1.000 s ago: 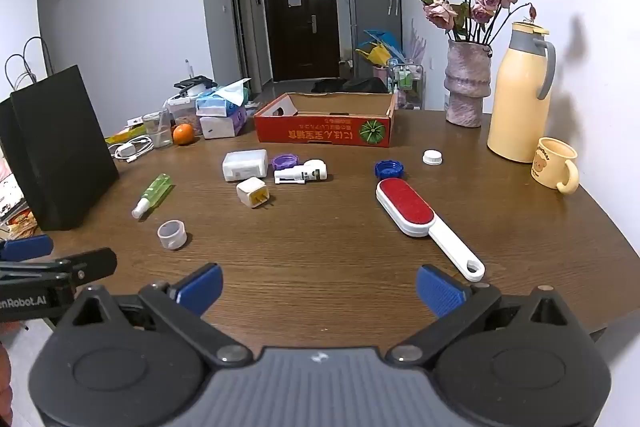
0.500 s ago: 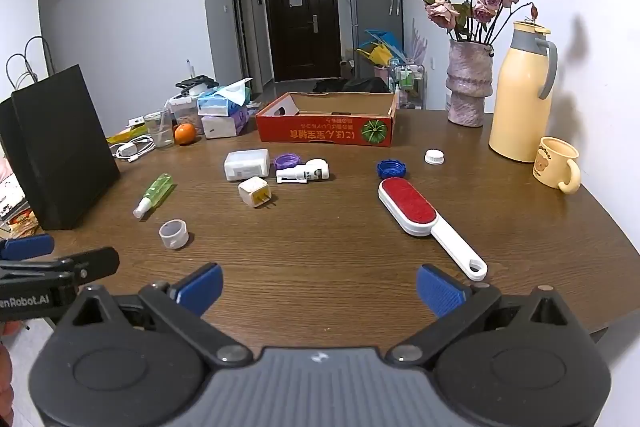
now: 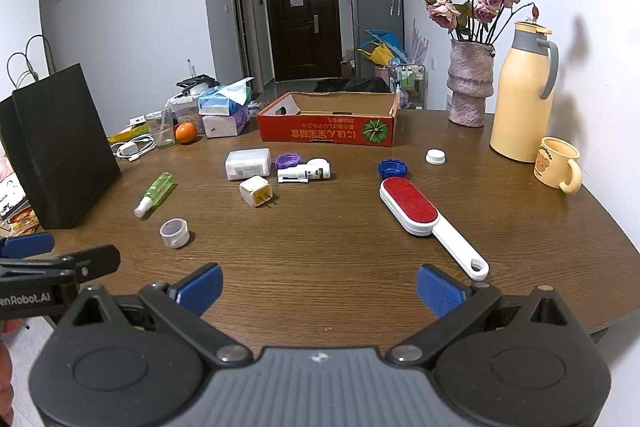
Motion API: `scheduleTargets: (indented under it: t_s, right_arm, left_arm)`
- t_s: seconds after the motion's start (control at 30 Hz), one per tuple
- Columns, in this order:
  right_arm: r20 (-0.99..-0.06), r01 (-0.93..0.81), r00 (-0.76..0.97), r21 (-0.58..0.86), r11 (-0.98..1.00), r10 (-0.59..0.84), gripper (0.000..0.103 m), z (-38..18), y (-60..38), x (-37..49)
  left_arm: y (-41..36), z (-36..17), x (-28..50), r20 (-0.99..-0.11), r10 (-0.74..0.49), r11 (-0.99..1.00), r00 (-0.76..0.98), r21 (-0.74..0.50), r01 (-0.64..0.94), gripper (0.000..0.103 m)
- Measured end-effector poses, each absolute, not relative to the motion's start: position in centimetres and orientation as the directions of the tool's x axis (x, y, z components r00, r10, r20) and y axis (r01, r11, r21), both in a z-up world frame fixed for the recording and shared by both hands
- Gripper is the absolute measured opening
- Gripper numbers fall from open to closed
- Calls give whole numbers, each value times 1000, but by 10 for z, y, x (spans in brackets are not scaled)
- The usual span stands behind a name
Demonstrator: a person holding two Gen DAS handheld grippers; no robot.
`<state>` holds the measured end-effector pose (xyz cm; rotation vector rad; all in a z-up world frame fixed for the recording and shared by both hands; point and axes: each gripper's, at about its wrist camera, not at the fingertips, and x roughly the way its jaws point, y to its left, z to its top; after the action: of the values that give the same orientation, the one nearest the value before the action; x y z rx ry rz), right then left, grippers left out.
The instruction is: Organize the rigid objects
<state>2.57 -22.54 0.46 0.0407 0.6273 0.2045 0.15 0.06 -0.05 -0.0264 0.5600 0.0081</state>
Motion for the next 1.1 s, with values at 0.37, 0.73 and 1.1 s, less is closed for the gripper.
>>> scheduleTargets:
  t_s: [0.37,0.73,1.1]
  right_arm:
    - [-579,-178,790,98,979,201,103,6,-225,25]
    - [-579,-180,789,101,978,205,103,7,-225,25]
    - [-578,-181,790,100,978,205,103,6,-225,24]
  left_arm:
    - [0,2,1,-530,2,1000,848,-19,-14,103]
    - [0,2,1,-529,3,1000,849,-18,-14,103]
    - [0,2,1,-529,3,1000,849,-18,-15,103]
